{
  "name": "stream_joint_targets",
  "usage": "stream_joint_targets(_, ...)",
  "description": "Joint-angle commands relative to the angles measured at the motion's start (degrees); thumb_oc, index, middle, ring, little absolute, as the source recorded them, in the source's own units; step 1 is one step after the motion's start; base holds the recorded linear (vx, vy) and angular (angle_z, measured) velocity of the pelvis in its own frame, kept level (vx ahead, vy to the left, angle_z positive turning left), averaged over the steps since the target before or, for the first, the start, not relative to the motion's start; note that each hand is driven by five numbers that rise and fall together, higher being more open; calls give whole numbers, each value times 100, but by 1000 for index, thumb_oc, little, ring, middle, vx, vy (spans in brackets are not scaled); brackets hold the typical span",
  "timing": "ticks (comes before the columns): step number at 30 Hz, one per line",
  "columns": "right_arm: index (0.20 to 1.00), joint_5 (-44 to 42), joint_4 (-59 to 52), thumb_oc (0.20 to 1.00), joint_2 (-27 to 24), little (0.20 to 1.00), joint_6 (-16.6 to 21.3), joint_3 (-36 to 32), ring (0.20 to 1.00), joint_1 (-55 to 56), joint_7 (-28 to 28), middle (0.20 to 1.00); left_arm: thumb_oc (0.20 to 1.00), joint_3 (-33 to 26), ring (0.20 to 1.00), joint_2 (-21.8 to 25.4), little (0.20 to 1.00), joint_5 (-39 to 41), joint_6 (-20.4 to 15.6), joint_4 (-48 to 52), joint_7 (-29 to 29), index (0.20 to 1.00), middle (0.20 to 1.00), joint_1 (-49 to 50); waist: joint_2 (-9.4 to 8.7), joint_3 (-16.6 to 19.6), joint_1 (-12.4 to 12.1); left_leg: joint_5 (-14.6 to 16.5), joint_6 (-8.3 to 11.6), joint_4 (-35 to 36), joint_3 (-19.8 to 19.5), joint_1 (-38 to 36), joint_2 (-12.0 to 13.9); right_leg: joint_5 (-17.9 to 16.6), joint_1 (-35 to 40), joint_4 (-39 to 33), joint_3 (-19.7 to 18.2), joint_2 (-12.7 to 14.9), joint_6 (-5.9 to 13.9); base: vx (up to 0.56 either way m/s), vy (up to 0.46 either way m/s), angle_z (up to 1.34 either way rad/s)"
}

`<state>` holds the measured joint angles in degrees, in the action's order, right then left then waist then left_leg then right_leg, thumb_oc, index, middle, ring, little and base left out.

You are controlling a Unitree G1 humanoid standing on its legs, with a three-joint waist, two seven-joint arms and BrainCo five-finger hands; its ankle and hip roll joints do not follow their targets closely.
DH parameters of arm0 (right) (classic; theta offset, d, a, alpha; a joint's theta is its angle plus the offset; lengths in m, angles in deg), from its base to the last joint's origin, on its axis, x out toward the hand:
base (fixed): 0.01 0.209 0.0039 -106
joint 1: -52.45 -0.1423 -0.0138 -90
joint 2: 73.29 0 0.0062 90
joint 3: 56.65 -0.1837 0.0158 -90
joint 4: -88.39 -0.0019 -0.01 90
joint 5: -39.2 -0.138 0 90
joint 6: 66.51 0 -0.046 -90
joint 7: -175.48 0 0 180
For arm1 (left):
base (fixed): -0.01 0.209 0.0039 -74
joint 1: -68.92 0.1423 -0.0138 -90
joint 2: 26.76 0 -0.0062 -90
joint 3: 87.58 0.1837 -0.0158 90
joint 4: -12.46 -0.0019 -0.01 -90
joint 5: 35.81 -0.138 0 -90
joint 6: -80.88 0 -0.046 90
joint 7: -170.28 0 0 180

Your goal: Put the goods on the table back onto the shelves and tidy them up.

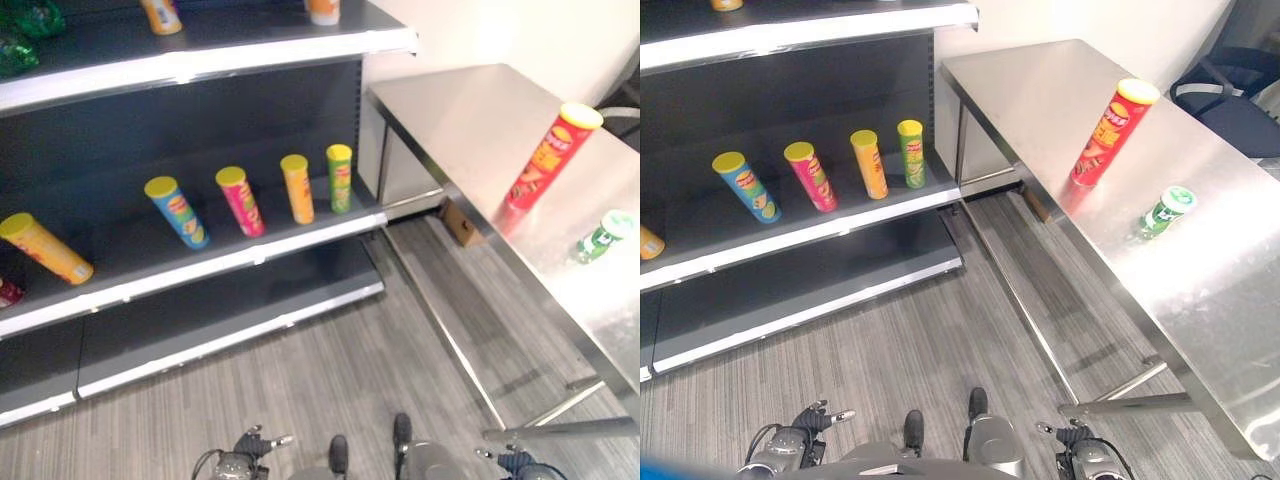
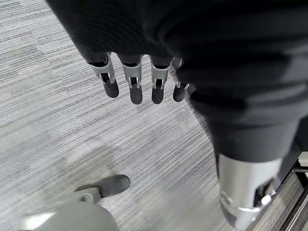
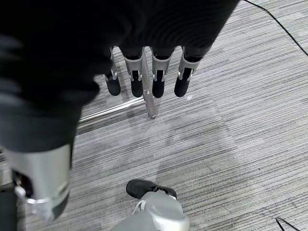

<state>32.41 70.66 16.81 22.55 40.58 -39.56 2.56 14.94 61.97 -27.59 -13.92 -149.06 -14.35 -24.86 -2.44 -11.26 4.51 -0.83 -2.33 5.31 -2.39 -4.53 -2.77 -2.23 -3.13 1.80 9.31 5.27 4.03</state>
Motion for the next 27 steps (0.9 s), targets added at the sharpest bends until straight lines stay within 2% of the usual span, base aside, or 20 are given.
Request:
stream_joint_targets(1,1000,33,25,1000,-399,1000,78,120,1000,-137,100,1000,1000,-36,1000,108,1000,-129,-87,217,-14,1000,1000,-222,-123,-72,101,1024,743,-1191,434,26,745,732,448,-72,-17,21,201,122,-248,-6)
stream_joint_targets(2,1000,34,58,1000,-408,1000,92,145,1000,-104,82,1000,1000,-25,1000,94,1000,-98,-88,293,3,1000,1000,-218,-139,-124,90,1001,876,-1693,464,140,851,846,603,-92,31,-60,96,89,-195,0)
stream_joint_targets(3,1000,33,59,1000,-409,1000,92,145,1000,-105,82,1000,1000,-25,1000,94,1000,-98,-87,294,3,1000,1000,-218,-135,-127,93,1013,879,-1715,459,149,857,847,607,-92,34,-66,93,70,-149,5)
stream_joint_targets(4,1000,40,61,1000,-431,1000,95,153,1000,-93,90,1000,1000,-11,1000,87,1000,-99,-90,335,7,1000,1000,-215,-140,-163,86,950,921,-2038,442,232,890,891,674,-103,38,-104,46,17,-62,8)
stream_joint_targets(7,1000,70,104,1000,-485,1000,82,222,1000,-147,99,1000,1000,43,1000,75,1000,-86,-82,408,-3,1000,1000,-261,-191,-361,6,590,979,-3099,239,642,864,950,908,-169,3,-174,-120,27,-76,1)
stream_joint_targets(8,1000,62,124,1000,-505,1000,67,222,1000,-161,103,1000,1000,57,1000,74,1000,-70,-77,404,-14,1000,1000,-284,-201,-403,3,500,986,-3201,204,737,884,981,961,-210,14,-176,-120,48,-10,-8)
stream_joint_targets(10,1000,43,148,1000,-523,1000,51,200,1000,-157,117,1000,1000,77,1000,67,1000,-21,-88,439,-34,1000,1000,-307,-211,-403,-6,588,973,-2831,237,893,933,1009,1021,-273,15,-119,-56,68,54,-12)
stream_joint_targets(11,1000,19,125,1000,-543,1000,54,176,1000,-150,112,1000,1000,87,1000,60,1000,-14,-96,446,-42,1000,1000,-313,-218,-372,-21,729,948,-2464,245,879,915,1000,1021,-310,-14,-75,9,60,65,-1)
stream_joint_targets(12,1000,19,124,1000,-544,1000,53,175,1000,-147,112,1000,1000,88,1000,60,1000,-14,-97,446,-42,1000,1000,-312,-223,-378,-33,726,946,-2446,259,856,912,1002,1031,-311,-25,-70,11,65,85,-6)
stream_joint_targets(13,1000,67,81,1000,-560,1000,73,213,1000,-129,123,1000,1000,108,1000,80,1000,-32,-114,439,-128,1000,1000,-297,-213,-371,-80,657,954,-2088,172,958,878,1006,1031,-310,-51,-49,57,103,135,-18)
stream_joint_targets(14,1000,70,159,1000,-547,1000,54,133,1000,-105,138,1000,1000,126,1000,38,1000,-97,-106,338,-91,1000,1000,-312,-86,-279,-83,619,919,-1348,-52,762,842,1053,993,-252,-190,-106,112,125,197,-28)
stream_joint_targets(17,1000,21,199,1000,-522,1000,36,-6,1000,-30,159,1000,1000,145,1000,40,1000,-132,-122,292,-81,1000,1000,-287,-25,-162,18,567,880,-1007,51,548,790,982,960,-221,-281,-6,174,106,187,-49)
stream_joint_targets(20,1000,14,340,1000,-484,1000,3,-109,1000,14,165,1000,1000,100,1000,68,1000,-159,-122,298,-68,1000,1000,-283,6,-96,65,559,789,-772,230,378,758,926,879,-216,-405,71,246,67,169,-29)
stream_joint_targets(21,1000,15,549,1000,-484,1000,-56,-247,1000,77,144,1000,1000,50,1000,157,1000,-195,-116,236,-63,1000,1000,-301,16,-52,108,564,713,-639,388,269,723,856,806,-215,-503,147,325,42,140,-23)
stream_joint_targets(24,1000,-56,698,1000,-550,1000,-91,-442,1000,176,124,1000,1000,35,1000,209,1000,-228,-116,205,-44,1000,1000,-328,6,-37,142,604,662,-649,470,256,685,808,761,-218,-577,207,386,45,140,-34)
stream_joint_targets(27,1000,-445,979,1000,-779,1000,-113,-1021,1000,403,101,1000,1000,-2,1000,281,1000,-278,-132,161,-12,1000,1000,-384,-9,-7,263,678,606,-673,573,259,618,751,694,-233,-709,317,486,45,133,-13)
